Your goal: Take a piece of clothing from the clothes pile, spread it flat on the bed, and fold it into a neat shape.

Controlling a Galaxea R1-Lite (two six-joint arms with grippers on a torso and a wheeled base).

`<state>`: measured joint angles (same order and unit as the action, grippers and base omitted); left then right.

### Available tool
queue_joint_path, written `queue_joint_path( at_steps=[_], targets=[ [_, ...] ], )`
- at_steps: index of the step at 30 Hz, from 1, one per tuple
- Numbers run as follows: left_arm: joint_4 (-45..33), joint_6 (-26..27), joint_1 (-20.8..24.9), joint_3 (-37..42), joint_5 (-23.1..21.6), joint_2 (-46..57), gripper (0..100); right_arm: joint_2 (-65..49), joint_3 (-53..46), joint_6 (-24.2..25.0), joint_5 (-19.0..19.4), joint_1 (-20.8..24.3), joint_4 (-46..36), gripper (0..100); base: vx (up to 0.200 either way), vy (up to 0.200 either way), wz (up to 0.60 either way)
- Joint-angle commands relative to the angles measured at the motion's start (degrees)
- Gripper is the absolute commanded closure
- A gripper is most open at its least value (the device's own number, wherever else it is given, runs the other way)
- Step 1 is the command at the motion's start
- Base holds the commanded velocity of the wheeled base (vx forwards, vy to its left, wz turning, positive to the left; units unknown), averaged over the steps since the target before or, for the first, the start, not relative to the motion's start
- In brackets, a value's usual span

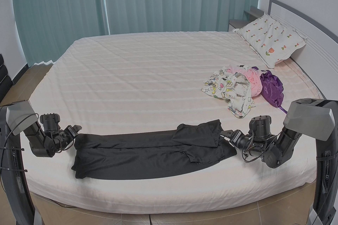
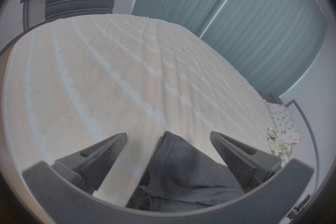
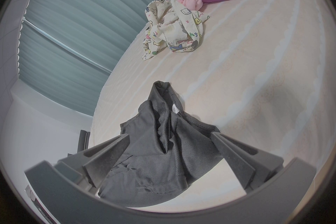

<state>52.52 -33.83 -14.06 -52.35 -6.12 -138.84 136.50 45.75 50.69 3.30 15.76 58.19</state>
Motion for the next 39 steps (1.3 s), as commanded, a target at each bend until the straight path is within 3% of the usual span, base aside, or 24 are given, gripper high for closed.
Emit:
queue_joint_path(
  at_steps=[1,3,9,24,34,35,39],
  targets=[
    [0.83,1.66,-0.09,4.53,-5.39,3.75,0,0.0,-0.93,-0.06,0.04,0.06,0.88,0,0.0,0.0,0.0],
    [0.74,5.26,-0.09,6.82,-8.47,4.45,0,-0.09,-0.93,-0.06,0.04,0.06,0.88,0,0.0,0.0,0.0],
    [0.92,15.46,0.43,8.4,-8.73,2.17,0,-0.09,-1.01,-0.06,0.04,0.23,0.88,0,0.0,0.0,0.0],
    [0.83,21.79,3.6,7.52,-5.22,-1.26,0,0.0,-1.1,-0.15,0.04,0.41,0.88,0,0.0,0.0,0.0],
    [0.31,22.23,5.88,6.91,-5.22,-1.87,0,0.08,-1.1,-0.15,0.04,0.41,0.88,0,0.0,0.0,0.0],
    [0.31,22.23,5.97,6.91,-5.13,-1.87,100,0.08,-1.1,-0.06,0.04,0.32,0.88,0,0.0,0.0,0.0],
    [0.48,22.14,5.88,6.91,-4.6,-1.7,100,0.17,-1.1,-0.06,0.04,0.41,0.88,0,0.0,0.0,0.0]
  ],
)
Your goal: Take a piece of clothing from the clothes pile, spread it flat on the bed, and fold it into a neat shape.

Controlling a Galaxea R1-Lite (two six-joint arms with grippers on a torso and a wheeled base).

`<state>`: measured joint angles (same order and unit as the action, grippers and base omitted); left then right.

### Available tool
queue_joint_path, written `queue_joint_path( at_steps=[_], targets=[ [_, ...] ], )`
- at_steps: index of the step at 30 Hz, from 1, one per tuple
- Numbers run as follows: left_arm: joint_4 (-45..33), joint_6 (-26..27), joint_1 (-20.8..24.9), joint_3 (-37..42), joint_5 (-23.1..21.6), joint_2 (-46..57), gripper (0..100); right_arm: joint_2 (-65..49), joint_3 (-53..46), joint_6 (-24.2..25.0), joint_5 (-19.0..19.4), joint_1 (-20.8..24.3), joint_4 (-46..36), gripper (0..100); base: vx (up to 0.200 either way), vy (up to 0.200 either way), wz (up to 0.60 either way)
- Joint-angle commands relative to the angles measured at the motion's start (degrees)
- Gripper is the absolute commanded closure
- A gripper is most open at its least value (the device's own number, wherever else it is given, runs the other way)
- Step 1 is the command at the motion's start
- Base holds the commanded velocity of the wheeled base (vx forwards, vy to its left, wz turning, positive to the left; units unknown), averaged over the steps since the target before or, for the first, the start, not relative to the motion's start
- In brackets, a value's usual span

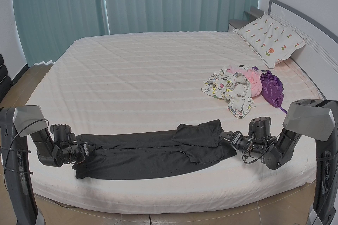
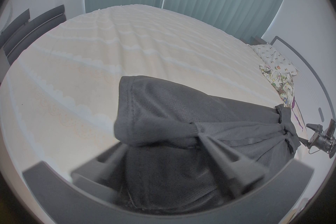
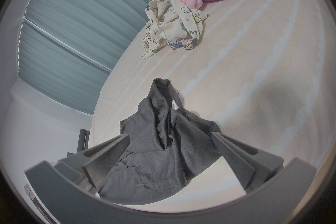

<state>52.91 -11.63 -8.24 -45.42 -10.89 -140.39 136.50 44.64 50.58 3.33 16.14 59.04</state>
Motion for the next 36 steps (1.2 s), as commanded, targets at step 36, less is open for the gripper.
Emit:
queue_joint_path(
  at_steps=[36],
  targets=[
    [-12.21,-7.88,-4.24,1.3,6.23,17.34,100,-0.18,-1.14,0.13,0.8,-0.23,1.25,0,0.0,0.0,0.0]
  ],
)
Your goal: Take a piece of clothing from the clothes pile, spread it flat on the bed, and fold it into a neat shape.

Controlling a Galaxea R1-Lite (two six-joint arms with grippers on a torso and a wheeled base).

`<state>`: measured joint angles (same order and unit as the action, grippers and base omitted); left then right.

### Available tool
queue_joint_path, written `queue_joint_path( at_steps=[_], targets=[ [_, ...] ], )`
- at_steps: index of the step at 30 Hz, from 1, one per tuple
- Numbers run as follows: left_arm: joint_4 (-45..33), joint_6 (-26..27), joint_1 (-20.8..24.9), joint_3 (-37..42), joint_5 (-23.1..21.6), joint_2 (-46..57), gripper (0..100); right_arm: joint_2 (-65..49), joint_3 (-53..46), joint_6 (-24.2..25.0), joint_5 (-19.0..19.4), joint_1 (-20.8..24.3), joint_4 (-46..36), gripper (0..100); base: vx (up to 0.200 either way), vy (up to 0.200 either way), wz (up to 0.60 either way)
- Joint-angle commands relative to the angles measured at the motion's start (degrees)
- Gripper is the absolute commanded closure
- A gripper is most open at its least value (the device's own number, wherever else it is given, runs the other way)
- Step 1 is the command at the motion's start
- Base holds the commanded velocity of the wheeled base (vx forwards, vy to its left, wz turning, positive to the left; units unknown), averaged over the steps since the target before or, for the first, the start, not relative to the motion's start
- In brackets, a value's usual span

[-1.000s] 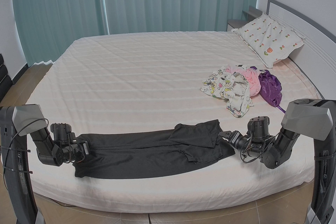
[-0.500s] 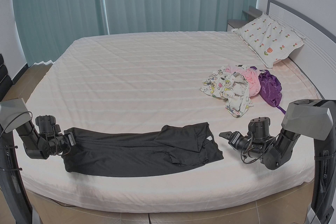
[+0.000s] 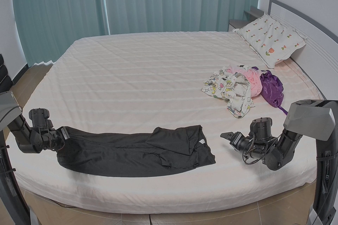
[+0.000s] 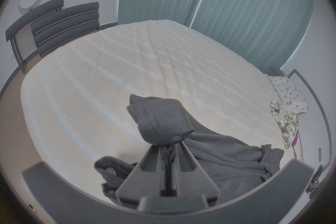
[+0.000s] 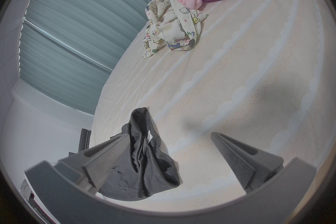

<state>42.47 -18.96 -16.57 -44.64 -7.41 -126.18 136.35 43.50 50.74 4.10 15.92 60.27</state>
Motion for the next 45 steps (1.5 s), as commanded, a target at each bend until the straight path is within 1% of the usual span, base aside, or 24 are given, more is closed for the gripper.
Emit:
queue_joint_path(
  at_steps=[1,3,6,7,8,9,10,13,14,15,22,26,29,34,36,39,45],
  targets=[
    [-1.95,-0.91,4.79,0.7,3.46,3.31,100,-0.03,0.01,-0.02,0.03,-0.01,0.02,0,0.0,-0.2,0.0],
    [-2.22,-3.1,7.95,1.14,5.21,4.19,100,-0.03,-0.08,-0.02,0.03,0.08,0.02,0,0.0,-0.2,0.0],
    [-2.31,-5.13,11.29,1.22,7.06,4.37,100,-0.03,-0.08,-0.02,0.03,0.08,0.02,0,0.0,-0.2,0.0],
    [-2.31,-5.21,11.47,1.22,7.15,4.37,100,-0.03,-0.08,-0.02,0.03,0.08,0.02,0,0.0,-0.2,0.0],
    [-2.39,-5.48,12.7,1.31,8.55,4.28,100,-0.03,-0.08,-0.02,0.03,0.08,0.02,0,0.0,-0.2,0.0],
    [-2.39,-5.48,12.7,1.31,8.55,4.28,100,-0.03,-0.08,-0.02,0.03,0.08,0.02,0,0.0,-0.2,0.0],
    [-2.31,-6.53,15.34,2.01,10.66,4.37,100,-0.03,-0.08,-0.11,0.03,0.08,0.02,0,0.0,-0.2,0.0],
    [-2.39,-8.55,18.24,2.45,11.98,4.81,100,-0.03,-0.08,-0.11,0.12,0.08,0.11,0,0.0,-0.2,0.0],
    [-2.39,-8.55,18.24,2.45,11.98,4.81,100,-0.03,-0.08,-0.11,0.12,0.08,0.11,0,0.0,-0.2,0.0],
    [-2.39,-9.26,19.64,2.45,12.6,4.72,100,-0.12,-0.08,-0.11,0.12,0.08,0.11,0,0.0,-0.2,0.0],
    [-2.39,-9.87,23.51,2.45,15.32,4.46,100,-0.03,-0.78,-0.11,0.12,0.08,1.6,0,0.0,-0.2,0.0],
    [-2.48,-11.01,25.97,0.96,16.55,4.19,100,-0.03,-1.04,-0.11,0.12,0.43,1.69,0,0.0,-0.2,0.0],
    [-3.54,-11.01,27.64,-0.62,16.55,3.67,100,-0.03,-1.04,-0.11,0.12,0.43,1.69,0,0.0,-0.2,0.0],
    [-6.26,-11.45,28.96,-3.61,16.55,2.43,100,0.05,-1.13,-0.11,0.12,0.6,1.69,0,0.0,-0.2,0.0],
    [-7.23,-12.86,30.45,-5.1,16.55,1.29,100,0.05,-1.22,-0.11,0.12,0.69,1.69,0,0.0,-0.2,0.0],
    [-7.32,-13.3,31.42,-6.77,16.82,-0.64,100,0.23,-1.22,-0.2,0.12,0.69,1.69,0,0.0,-0.2,0.0],
    [-7.32,-15.06,32.91,-10.9,17.52,-4.24,100,0.32,-1.22,-0.2,0.12,0.69,1.69,0,0.0,0.0,0.0]
  ],
)
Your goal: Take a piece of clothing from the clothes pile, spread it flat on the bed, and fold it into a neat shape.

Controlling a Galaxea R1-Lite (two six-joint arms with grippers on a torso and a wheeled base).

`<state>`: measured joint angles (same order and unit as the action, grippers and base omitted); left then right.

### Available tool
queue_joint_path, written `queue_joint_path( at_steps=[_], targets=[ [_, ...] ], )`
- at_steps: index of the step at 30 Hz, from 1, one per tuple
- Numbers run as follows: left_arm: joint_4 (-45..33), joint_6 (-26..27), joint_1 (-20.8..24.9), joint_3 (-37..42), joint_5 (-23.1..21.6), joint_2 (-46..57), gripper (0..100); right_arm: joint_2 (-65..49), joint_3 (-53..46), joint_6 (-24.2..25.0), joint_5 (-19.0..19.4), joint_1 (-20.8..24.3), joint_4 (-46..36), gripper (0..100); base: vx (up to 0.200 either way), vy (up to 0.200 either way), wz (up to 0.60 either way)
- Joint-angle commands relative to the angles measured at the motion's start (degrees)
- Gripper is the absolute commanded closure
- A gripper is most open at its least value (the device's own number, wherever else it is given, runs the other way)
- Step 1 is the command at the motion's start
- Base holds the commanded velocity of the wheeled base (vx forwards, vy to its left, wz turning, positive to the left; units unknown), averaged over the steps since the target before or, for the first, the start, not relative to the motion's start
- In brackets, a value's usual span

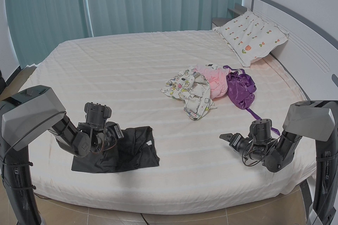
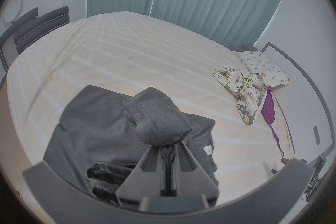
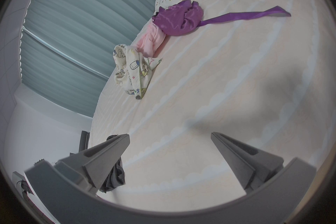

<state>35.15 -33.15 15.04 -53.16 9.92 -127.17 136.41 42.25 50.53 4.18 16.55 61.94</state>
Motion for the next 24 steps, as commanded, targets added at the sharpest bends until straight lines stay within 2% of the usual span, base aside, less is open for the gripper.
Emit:
queue_joint_path(
  at_steps=[1,16,24],
  targets=[
    [0.01,-1.75,1.83,-3.88,0.18,-3.87,100,0.35,0.02,0.01,0.13,0.06,0.02,0,0.0,0.0,0.0],
    [-5.44,-11.24,6.4,-14.42,-0.08,-8.62,100,0.78,0.29,0.01,0.13,0.06,0.02,0,0.0,0.0,0.0],
    [-8.43,-11.94,8.34,-16.8,-0.08,-9.76,100,0.96,0.29,-0.08,0.13,0.06,0.02,0,0.0,0.0,0.0]
  ],
)
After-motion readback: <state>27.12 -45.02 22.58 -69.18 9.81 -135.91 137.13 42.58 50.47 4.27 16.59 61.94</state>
